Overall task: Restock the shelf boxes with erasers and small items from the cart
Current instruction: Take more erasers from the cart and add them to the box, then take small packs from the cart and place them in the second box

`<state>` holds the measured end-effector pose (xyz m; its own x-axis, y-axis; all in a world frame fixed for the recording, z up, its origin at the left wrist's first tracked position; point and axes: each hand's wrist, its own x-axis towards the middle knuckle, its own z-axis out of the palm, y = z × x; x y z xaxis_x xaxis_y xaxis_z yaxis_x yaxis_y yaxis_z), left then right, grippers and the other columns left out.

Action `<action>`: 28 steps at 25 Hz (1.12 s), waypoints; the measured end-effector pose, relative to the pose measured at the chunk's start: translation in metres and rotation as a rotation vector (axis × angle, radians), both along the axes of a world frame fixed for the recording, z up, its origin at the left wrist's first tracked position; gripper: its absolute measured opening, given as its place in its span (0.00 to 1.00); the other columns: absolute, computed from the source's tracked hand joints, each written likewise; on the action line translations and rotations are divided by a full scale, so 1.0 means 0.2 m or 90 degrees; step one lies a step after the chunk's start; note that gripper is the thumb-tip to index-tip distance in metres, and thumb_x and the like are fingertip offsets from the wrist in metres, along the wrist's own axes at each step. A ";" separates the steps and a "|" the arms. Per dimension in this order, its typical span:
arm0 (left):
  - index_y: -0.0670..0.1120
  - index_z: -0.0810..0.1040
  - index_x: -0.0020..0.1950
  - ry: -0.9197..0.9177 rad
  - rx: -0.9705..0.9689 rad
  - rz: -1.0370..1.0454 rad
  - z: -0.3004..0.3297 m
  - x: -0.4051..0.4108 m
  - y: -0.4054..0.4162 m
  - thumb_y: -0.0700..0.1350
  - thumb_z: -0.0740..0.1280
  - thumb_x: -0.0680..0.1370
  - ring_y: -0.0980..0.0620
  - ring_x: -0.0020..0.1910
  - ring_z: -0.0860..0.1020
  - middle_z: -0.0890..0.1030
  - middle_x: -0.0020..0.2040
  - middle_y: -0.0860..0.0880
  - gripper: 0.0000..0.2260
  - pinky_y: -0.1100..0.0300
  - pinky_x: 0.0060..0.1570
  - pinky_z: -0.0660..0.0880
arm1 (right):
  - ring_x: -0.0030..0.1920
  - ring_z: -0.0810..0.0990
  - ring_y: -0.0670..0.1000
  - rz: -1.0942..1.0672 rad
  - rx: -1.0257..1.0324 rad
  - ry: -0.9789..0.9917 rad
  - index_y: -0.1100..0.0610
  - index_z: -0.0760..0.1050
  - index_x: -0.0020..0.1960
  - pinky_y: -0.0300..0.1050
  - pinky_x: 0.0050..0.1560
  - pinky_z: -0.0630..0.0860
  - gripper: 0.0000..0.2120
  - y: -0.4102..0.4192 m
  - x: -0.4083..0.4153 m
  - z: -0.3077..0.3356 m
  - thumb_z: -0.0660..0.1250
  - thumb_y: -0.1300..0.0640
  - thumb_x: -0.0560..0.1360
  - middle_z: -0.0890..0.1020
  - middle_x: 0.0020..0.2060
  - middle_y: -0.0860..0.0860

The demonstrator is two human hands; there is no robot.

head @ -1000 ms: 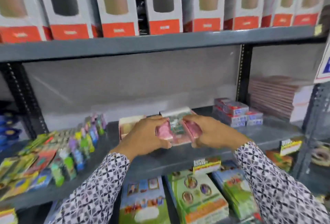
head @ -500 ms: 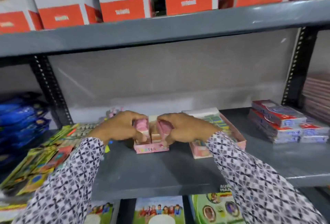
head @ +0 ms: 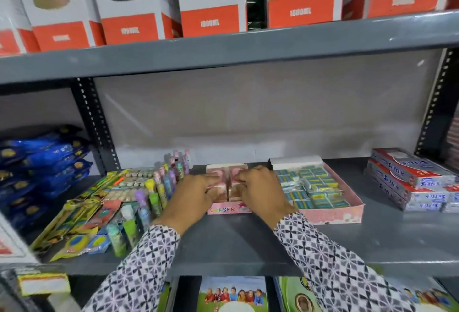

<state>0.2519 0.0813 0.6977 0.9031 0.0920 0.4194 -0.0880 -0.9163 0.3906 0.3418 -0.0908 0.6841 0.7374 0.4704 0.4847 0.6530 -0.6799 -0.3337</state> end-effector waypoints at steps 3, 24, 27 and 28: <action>0.47 0.83 0.67 -0.022 -0.002 0.016 -0.01 0.04 -0.03 0.42 0.72 0.80 0.52 0.68 0.79 0.83 0.67 0.50 0.15 0.69 0.66 0.63 | 0.48 0.83 0.62 -0.027 -0.002 0.005 0.50 0.85 0.55 0.52 0.52 0.82 0.12 0.05 0.01 0.00 0.71 0.57 0.73 0.84 0.48 0.60; 0.49 0.64 0.82 0.501 -0.093 -0.146 -2.32 -0.97 -0.61 0.49 0.61 0.85 0.48 0.81 0.63 0.65 0.82 0.48 0.25 0.51 0.78 0.64 | 0.63 0.80 0.58 -0.121 -0.198 0.554 0.53 0.74 0.70 0.48 0.58 0.77 0.24 -0.92 -1.26 -2.15 0.67 0.63 0.75 0.80 0.66 0.55; 0.47 0.67 0.81 0.602 -0.072 -0.144 -2.77 -0.96 -0.65 0.49 0.63 0.84 0.46 0.78 0.70 0.68 0.81 0.47 0.24 0.51 0.77 0.65 | 0.66 0.78 0.59 -0.163 -0.262 0.690 0.56 0.72 0.72 0.50 0.63 0.77 0.24 -0.99 -1.33 -2.62 0.65 0.63 0.76 0.77 0.68 0.56; 0.47 0.65 0.82 0.624 -0.057 -0.153 -2.93 -0.94 -0.68 0.50 0.62 0.85 0.47 0.80 0.66 0.66 0.82 0.47 0.25 0.52 0.78 0.62 | 0.70 0.74 0.61 -0.165 -0.281 0.718 0.58 0.69 0.74 0.52 0.67 0.74 0.26 -0.99 -1.34 -2.80 0.64 0.63 0.76 0.74 0.71 0.58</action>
